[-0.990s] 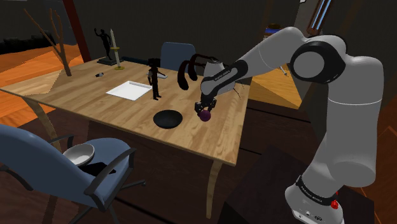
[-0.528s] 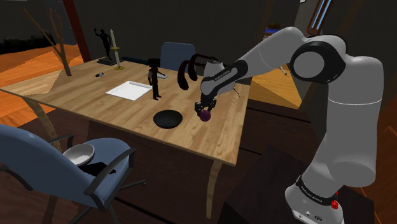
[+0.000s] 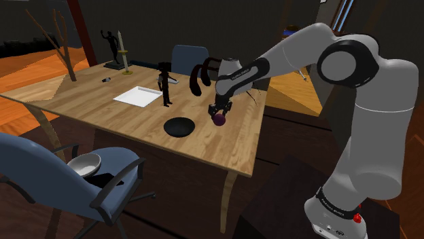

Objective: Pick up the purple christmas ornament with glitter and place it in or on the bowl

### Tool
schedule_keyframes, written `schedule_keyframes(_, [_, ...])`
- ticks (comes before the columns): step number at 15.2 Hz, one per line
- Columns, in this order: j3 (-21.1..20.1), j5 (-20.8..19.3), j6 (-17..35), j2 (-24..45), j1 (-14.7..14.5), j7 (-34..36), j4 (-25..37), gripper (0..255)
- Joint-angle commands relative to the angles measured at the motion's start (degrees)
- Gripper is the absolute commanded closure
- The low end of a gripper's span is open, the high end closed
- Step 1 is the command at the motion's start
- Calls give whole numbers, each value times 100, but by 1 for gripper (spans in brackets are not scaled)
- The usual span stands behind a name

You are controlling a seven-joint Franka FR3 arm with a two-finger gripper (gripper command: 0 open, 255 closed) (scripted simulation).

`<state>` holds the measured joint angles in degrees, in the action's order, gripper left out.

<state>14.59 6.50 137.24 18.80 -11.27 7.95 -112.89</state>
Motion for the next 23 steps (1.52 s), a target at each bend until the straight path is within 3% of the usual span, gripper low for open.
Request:
schedule_keyframes(1, [16,-34,-150,-70,-8,22,82,255])
schedule_keyframes(17, [96,-262,-1171,-627,-67,171,567,255])
schedule_keyframes(23, [-132,-220,-1535,101,-380,758,1648,255])
